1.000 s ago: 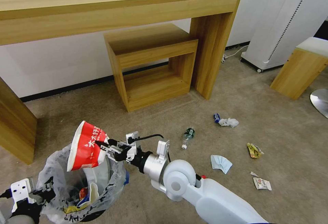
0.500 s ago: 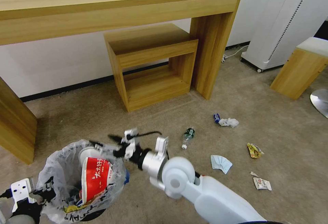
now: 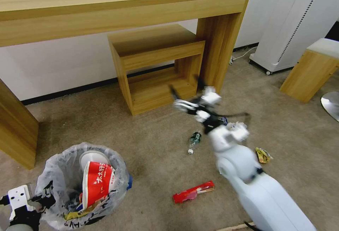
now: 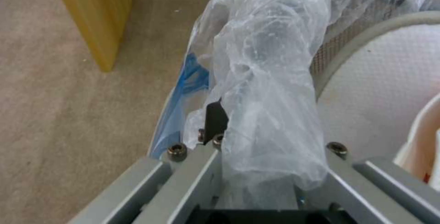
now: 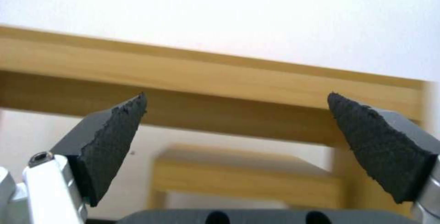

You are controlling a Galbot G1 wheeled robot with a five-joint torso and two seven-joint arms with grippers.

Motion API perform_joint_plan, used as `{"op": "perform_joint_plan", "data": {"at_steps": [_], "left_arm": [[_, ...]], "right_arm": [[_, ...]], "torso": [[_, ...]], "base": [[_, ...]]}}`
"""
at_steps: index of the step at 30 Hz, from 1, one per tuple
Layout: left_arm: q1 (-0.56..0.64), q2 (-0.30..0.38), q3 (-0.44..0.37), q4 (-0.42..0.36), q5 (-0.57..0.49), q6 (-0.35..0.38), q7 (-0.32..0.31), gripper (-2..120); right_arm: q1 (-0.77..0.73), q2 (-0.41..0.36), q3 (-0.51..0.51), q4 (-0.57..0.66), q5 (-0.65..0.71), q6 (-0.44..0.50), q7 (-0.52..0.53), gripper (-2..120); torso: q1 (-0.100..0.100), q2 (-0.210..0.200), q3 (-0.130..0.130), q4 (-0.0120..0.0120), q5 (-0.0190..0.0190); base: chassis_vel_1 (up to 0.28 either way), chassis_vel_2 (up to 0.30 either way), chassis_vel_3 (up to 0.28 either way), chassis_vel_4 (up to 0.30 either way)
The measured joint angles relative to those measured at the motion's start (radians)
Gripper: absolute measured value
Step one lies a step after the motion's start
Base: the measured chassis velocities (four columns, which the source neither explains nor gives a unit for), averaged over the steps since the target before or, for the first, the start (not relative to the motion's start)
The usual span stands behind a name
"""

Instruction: Pick up the trash bin and place the garbage on the floor into it.

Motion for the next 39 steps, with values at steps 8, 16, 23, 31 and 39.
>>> {"op": "perform_joint_plan", "data": {"at_steps": [8,16,23,31,39], "left_arm": [[0.0,0.005,0.008,0.0,0.015,-0.01,0.01,1],[0.004,0.006,0.019,0.0,0.038,-0.03,0.015,1],[0.006,0.0,0.029,0.0,0.057,-0.045,0.016,1],[0.005,0.003,0.034,0.0,0.066,-0.046,0.02,1],[0.005,-0.004,0.037,0.0,0.068,-0.044,0.017,1]], "right_arm": [[-0.253,0.066,0.173,0.099,-0.03,0.044,0.02,100],[-0.319,0.125,0.173,0.124,-0.047,0.023,0.052,100],[-0.333,0.168,0.176,0.092,-0.079,0.024,0.042,100],[-0.325,0.174,0.17,0.079,-0.08,0.018,0.04,100],[-0.296,0.176,0.13,0.046,-0.077,0.001,0.047,100]], "torso": [[0.0,0.0,0.0,0.0006,0.0],[0.0,0.0,0.0,0.0007,-0.0001],[0.0,0.0,0.0,0.0006,-0.0001],[0.0,0.0,0.0,0.0005,-0.0001],[0.0,0.0,0.0,0.0005,-0.0001]], "base": [[0.0,0.0,0.0,0.0],[0.0,0.0,0.0,0.0],[0.0,0.0,0.0,0.0],[0.0,0.0,0.0,0.0],[0.0,0.0,0.0,0.0]]}}
